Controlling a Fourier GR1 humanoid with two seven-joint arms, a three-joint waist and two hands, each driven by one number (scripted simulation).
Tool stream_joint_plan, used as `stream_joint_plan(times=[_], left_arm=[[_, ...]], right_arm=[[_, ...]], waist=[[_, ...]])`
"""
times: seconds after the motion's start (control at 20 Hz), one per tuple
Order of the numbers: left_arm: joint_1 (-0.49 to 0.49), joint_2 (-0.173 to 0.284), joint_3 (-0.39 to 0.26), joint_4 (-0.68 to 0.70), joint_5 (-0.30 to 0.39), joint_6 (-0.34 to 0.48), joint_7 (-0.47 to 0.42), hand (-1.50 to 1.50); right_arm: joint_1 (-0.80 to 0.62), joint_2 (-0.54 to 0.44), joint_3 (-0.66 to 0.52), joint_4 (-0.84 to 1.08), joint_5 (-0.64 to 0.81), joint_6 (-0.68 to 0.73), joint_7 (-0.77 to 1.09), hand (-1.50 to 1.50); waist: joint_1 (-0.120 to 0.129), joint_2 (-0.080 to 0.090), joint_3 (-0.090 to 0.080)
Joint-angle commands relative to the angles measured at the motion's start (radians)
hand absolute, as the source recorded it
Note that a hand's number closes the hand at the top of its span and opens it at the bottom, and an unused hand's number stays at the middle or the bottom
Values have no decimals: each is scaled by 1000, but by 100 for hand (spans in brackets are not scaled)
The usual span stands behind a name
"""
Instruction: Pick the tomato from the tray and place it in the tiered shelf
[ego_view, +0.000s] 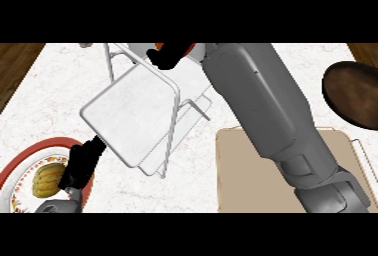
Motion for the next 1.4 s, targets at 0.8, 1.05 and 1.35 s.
stream_joint_plan(times=[0.8, 1.05, 1.35], left_arm=[[-54, -25, -42, 43, -23, -30, -12, 0], [-1, -8, -21, -20, 6, -43, 0, 0], [-18, -7, 2, 2, -8, -9, 10, 0]], right_arm=[[-11, 10, -52, 393, -809, -87, -67, -150], [-67, 10, -76, 402, -885, -257, -154, -150], [-88, -25, -201, 412, -877, -477, -204, -150]], waist=[[86, 9, 0], [52, 2, 1], [1, 2, 1]])
